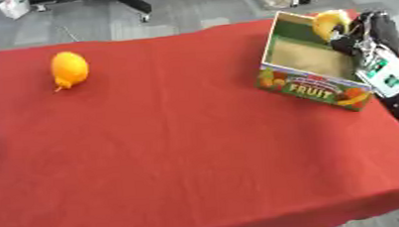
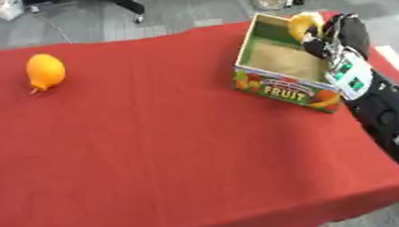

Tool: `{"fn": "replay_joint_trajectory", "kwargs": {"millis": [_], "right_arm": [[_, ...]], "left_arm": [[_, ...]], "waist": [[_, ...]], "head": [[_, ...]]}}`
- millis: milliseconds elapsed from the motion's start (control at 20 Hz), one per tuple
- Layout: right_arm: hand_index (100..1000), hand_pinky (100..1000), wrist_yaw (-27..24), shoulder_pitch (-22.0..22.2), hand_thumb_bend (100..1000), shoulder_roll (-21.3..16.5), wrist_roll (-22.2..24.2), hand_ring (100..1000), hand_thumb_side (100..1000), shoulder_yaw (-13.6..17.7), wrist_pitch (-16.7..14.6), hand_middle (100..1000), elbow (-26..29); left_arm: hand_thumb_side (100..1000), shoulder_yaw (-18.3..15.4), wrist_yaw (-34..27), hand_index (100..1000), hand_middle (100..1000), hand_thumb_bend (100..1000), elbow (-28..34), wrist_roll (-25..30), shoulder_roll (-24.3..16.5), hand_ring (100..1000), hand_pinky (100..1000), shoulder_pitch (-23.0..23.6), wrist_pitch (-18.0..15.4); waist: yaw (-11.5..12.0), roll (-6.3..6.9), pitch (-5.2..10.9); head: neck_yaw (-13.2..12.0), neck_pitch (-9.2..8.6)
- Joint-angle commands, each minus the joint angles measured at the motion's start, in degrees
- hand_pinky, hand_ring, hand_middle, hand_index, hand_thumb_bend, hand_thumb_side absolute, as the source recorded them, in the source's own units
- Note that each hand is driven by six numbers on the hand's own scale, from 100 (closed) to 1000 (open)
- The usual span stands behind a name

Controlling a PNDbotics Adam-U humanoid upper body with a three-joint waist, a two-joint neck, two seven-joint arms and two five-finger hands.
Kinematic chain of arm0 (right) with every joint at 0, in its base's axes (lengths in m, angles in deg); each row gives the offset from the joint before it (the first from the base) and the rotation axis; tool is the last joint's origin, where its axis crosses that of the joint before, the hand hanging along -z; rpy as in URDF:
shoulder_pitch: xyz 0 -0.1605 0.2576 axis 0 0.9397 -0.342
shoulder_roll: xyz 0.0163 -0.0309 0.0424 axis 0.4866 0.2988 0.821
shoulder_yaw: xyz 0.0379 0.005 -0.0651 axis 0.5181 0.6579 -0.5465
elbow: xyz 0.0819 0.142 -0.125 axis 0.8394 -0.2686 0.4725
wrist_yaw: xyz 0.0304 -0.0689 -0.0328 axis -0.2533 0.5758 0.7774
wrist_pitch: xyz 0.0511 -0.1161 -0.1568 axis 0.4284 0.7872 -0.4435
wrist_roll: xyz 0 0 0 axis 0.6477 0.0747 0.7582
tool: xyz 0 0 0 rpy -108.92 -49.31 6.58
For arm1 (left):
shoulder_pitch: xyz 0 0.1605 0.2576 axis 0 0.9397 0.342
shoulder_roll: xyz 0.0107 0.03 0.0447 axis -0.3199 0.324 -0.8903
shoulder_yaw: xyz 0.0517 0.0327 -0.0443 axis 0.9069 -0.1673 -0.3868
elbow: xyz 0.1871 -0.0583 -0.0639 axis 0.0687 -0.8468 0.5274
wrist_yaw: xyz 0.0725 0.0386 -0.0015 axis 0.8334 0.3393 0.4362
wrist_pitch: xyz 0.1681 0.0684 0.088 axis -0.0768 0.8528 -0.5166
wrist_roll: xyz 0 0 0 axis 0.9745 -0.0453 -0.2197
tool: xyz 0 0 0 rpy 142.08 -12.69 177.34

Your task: Pick up the objects with one hand, pass them to the other hand, and then place them into the box on the other side of the table.

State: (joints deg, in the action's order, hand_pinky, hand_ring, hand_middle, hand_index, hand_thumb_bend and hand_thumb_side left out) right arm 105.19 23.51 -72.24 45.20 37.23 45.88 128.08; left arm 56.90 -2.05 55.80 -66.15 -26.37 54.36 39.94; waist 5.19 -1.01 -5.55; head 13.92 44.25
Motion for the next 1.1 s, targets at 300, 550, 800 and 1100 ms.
{"fn": "replay_joint_trajectory", "kwargs": {"millis": [300, 550, 800, 1100], "right_arm": [[969, 562, 3.08, -1.20, 151, -2.02, 5.55, 719, 787, 1.31, 1.85, 617, 0.63], [994, 578, 4.06, -0.54, 179, -2.87, 5.54, 738, 794, 1.60, 1.40, 642, 2.39], [991, 558, 4.03, 1.02, 155, -4.43, 3.42, 731, 690, 1.96, -0.18, 626, 7.80], [931, 525, 0.62, 7.68, 100, -7.61, -3.45, 696, 324, 2.67, -1.61, 594, 29.13]], "left_arm": [[707, -0.08, 0.10, 771, 679, 190, 0.81, 0.53, -0.37, 724, 899, -0.28, 0.36], [712, 0.03, 0.39, 773, 681, 187, 0.81, 0.98, -0.41, 726, 901, -0.12, 0.81], [718, 0.06, 0.48, 773, 680, 179, 0.81, 1.11, -0.44, 726, 901, 0.20, 1.33], [712, -0.47, 0.89, 769, 677, 183, 0.81, 0.25, -0.82, 724, 900, 0.71, 2.19]], "waist": [[-0.01, 0.55, -0.16], [-0.10, 0.43, -0.07], [-0.39, 0.27, 0.08], [-1.02, -0.03, 0.11]], "head": [[0.25, -0.13], [-0.10, -0.13], [-0.58, -0.13], [-1.84, -0.13]]}}
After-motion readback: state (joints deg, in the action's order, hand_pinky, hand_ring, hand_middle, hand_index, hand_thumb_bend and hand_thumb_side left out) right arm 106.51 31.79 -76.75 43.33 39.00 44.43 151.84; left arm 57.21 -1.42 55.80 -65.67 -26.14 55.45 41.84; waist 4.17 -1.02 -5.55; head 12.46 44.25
